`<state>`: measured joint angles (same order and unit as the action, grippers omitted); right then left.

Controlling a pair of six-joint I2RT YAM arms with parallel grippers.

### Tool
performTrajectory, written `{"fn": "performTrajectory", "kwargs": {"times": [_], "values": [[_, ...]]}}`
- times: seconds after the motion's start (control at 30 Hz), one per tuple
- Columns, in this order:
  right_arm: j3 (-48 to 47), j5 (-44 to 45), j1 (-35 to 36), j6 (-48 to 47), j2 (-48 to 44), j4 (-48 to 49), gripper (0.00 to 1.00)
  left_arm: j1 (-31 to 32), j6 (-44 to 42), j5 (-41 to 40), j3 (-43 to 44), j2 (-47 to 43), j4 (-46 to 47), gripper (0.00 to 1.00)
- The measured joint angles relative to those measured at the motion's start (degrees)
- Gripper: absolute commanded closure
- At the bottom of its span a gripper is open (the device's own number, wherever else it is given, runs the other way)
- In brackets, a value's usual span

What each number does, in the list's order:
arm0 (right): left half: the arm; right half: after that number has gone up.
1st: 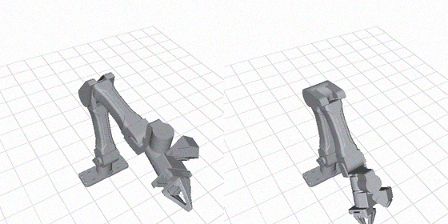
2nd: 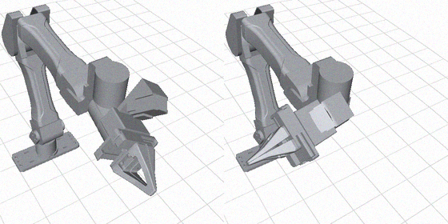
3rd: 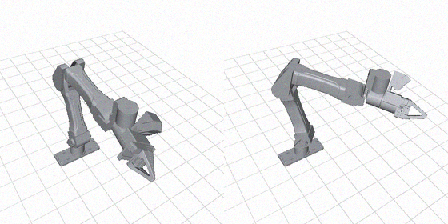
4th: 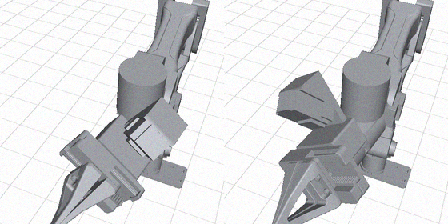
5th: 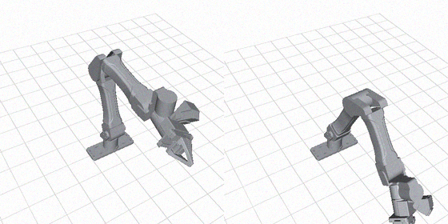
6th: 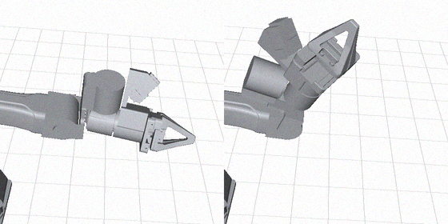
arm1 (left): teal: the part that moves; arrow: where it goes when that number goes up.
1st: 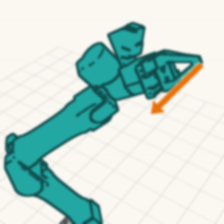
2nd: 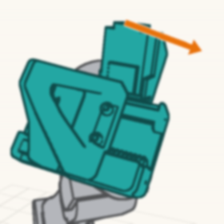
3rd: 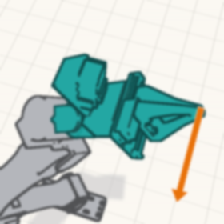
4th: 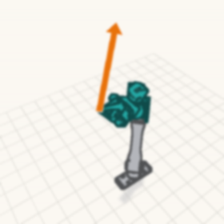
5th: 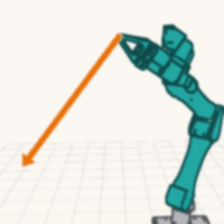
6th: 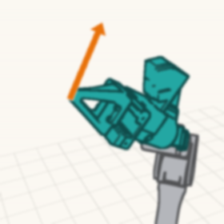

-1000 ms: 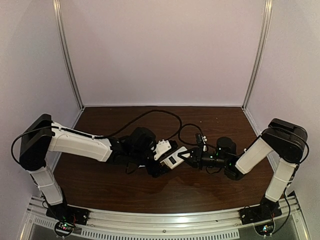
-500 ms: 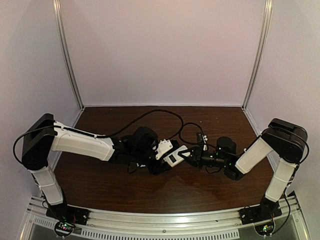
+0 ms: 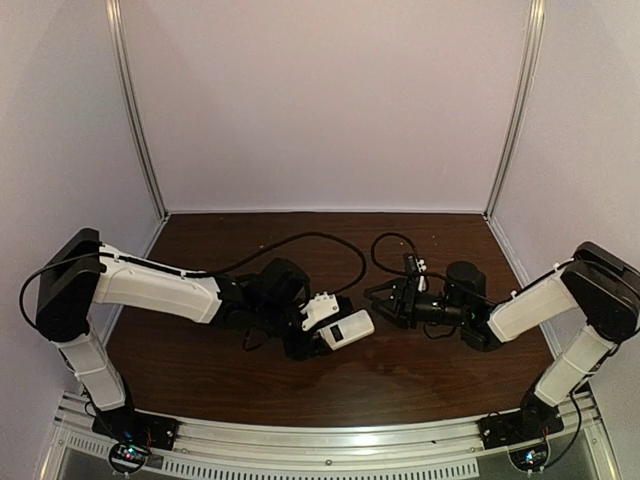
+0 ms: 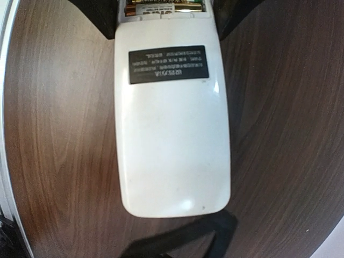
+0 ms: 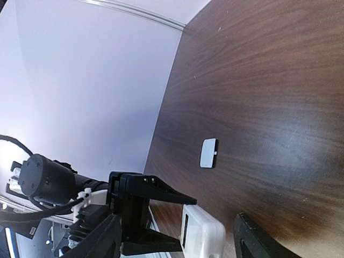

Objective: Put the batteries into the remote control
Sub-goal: Pass from the right arm to the left, then place the remote control without the battery cover at the center of the board.

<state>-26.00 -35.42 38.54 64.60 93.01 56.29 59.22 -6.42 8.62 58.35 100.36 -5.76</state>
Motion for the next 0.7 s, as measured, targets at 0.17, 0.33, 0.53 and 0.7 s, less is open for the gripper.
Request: {"fn": "performTrajectory", "kwargs": {"times": [0.17, 0.33, 0.53, 0.7], "values": [[0.72, 1.6, -3.15, -6.16, -9.46, -9.66, 0.17, -0.42, -3.76, 3.34, -0.59, -0.81, -4.09, 0.77], [0.76, 5.49, -4.37, -13.77, -20.52, -21.38, 0.1, -1.49, -8.81, 5.49, 0.04, -0.72, -10.73, 0.77], [0.66, 8.94, -4.66, -21.51, -29.38, -32.15, 0.06, -2.91, -13.97, 8.02, 3.43, 0.66, -17.42, 0.76], [0.9, 10.51, -4.72, -25.59, -34.32, -37.13, 0.0, -3.04, -17.68, 9.25, 7.21, 3.54, -21.0, 0.74]]}}
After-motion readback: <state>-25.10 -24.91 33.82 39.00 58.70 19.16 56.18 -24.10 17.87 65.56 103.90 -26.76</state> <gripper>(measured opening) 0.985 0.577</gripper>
